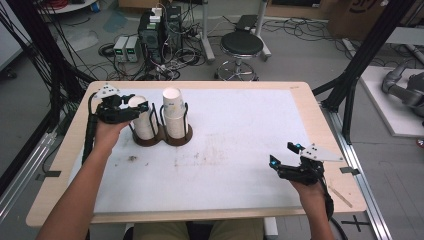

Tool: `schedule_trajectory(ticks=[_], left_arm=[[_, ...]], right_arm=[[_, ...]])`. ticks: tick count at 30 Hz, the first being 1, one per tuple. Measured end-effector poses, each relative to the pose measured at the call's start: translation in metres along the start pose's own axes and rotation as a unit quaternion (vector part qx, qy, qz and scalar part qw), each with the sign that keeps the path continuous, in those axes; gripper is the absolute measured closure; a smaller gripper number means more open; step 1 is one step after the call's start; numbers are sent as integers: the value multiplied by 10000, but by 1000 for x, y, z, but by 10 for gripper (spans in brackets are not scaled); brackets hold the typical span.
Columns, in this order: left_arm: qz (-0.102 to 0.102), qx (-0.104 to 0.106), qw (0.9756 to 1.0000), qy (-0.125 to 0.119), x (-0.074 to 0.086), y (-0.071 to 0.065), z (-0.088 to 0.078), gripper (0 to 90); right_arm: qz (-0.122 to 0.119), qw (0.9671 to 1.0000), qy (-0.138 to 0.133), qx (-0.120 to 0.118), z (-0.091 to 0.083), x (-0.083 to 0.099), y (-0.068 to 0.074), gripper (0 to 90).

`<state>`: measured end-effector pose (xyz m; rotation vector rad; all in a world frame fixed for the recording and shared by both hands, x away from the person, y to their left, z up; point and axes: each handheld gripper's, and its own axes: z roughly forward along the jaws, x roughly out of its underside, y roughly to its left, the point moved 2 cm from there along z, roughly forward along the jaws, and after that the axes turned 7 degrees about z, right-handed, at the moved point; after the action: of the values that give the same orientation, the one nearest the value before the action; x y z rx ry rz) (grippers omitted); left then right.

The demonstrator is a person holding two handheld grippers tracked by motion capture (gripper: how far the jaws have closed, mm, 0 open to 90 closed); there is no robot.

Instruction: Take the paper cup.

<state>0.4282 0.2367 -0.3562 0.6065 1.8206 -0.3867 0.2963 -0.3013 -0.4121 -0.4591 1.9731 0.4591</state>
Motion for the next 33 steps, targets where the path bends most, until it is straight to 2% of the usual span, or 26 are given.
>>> schedule_trajectory(ticks=[14, 19, 22, 28, 33], left_arm=[[104, -96, 9995, -276, -43, -3, -20, 364], [122, -137, 9993, -331, -52, -4, -30, 365], [143, -88, 9988, -454, -58, -5, -39, 366], [162, 234, 9974, -660, -63, -15, -60, 366], [95, 561, 9948, -847, -61, -25, -73, 366]], right_arm=[[9, 10000, 4, -37, 0, 0, 1, 177], [13, 10000, -18, -46, 0, -1, 1, 177], [16, 10000, -14, -54, 0, -1, 2, 177], [-21, 9999, -12, -106, 1, -1, 4, 177], [17, 9999, -15, -147, 2, -1, 5, 177]])
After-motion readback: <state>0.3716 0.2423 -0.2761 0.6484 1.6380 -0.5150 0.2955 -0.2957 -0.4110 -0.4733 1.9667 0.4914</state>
